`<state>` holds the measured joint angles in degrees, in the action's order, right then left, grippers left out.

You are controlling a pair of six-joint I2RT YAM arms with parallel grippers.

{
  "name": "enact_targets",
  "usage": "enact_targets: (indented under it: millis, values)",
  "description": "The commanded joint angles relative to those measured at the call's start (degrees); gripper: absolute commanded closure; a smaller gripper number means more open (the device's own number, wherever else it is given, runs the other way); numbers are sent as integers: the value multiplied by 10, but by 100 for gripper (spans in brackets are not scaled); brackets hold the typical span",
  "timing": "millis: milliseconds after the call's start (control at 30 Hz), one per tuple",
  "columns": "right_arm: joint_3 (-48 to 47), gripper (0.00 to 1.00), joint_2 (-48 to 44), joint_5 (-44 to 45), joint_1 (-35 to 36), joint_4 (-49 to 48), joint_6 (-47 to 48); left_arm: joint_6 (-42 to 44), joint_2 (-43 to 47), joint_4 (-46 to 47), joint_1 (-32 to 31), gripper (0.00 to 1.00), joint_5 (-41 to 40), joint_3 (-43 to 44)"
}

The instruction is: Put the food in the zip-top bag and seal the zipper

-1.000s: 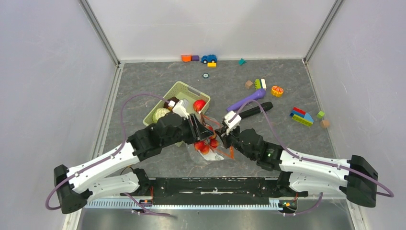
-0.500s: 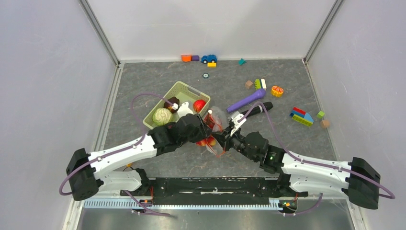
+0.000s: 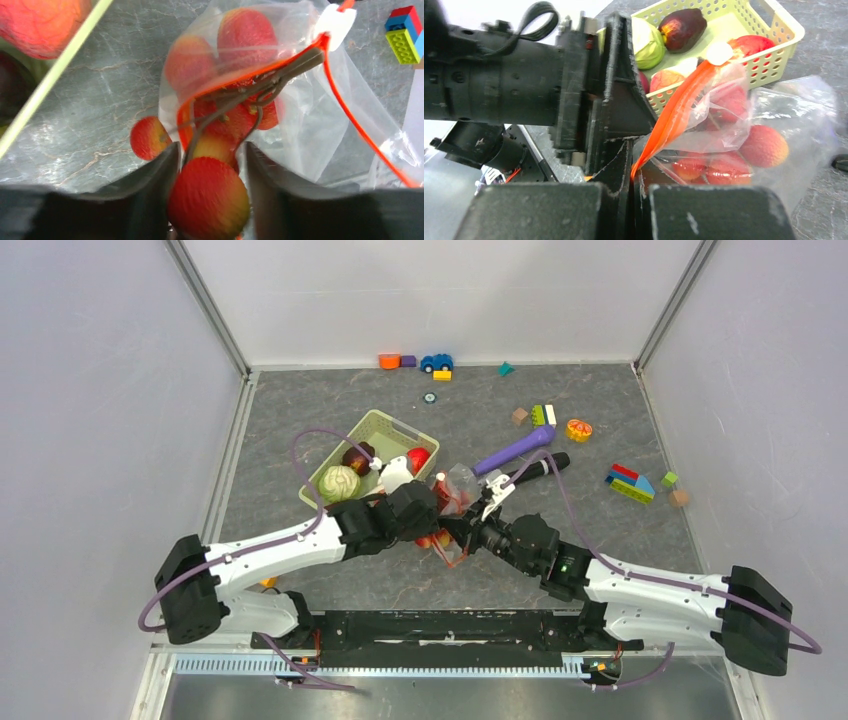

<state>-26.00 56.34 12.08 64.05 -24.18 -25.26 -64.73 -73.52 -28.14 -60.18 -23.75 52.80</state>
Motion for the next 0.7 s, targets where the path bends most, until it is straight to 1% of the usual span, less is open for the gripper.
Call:
enact_targets:
  millis: [0,33,67,100,200,333,400,533,667]
  values:
    - [16,100,-11,-24,-12,-37,-41,19,48,56,-3,24,-2,8]
    - [22,100,-11,-38,-18,-43,-48,33,55,69,-2,21,11,5]
    - [28,100,-12,-52,-27,-54,-57,49,61,82,-2,10,31,1]
    - [34,100,-13,-67,-34,-67,-66,68,67,88,-2,1,48,0]
    - [45,100,-15,-115,-62,-89,-85,124,95,88,-3,0,100,-4]
    - [46,100,-18,-166,-92,-105,-103,183,181,64,-3,0,124,-35]
    - [40,100,-18,-191,-107,-107,-112,210,239,60,-3,0,132,-66]
    - [12,100,-20,-235,-135,-95,-123,237,345,64,-4,0,158,-146]
    - [-17,100,-22,-257,-142,-69,-123,239,432,111,-3,0,160,-228]
